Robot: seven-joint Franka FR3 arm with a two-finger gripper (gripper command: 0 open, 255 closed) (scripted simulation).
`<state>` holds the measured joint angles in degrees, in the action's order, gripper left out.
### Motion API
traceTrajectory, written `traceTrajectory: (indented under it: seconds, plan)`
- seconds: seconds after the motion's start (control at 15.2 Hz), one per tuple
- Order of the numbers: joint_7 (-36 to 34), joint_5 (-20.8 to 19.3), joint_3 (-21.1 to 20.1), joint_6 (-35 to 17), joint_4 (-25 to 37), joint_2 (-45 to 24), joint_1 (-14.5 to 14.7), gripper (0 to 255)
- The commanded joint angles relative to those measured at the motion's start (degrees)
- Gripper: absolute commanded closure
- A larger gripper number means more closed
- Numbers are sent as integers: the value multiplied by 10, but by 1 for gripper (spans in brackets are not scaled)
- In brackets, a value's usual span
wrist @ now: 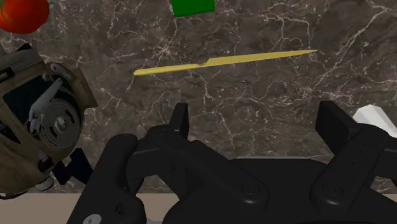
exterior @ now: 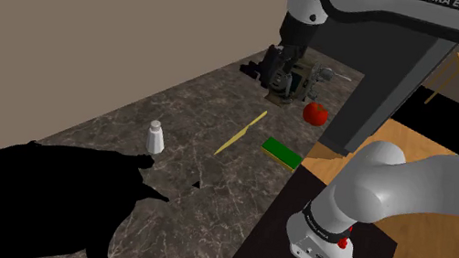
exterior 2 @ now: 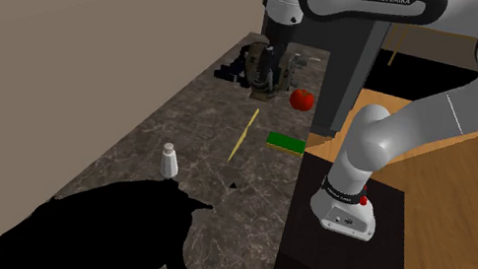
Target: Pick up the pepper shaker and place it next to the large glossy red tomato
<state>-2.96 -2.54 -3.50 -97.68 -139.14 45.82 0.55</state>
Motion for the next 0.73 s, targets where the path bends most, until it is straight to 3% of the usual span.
traceTrajectory:
  seconds: [0.0, 0.66]
  plan:
    - [0, 0, 0, 0, 0, 0, 0, 0]
    - [-74, 24, -87, -127, 24, -160, 29, 0]
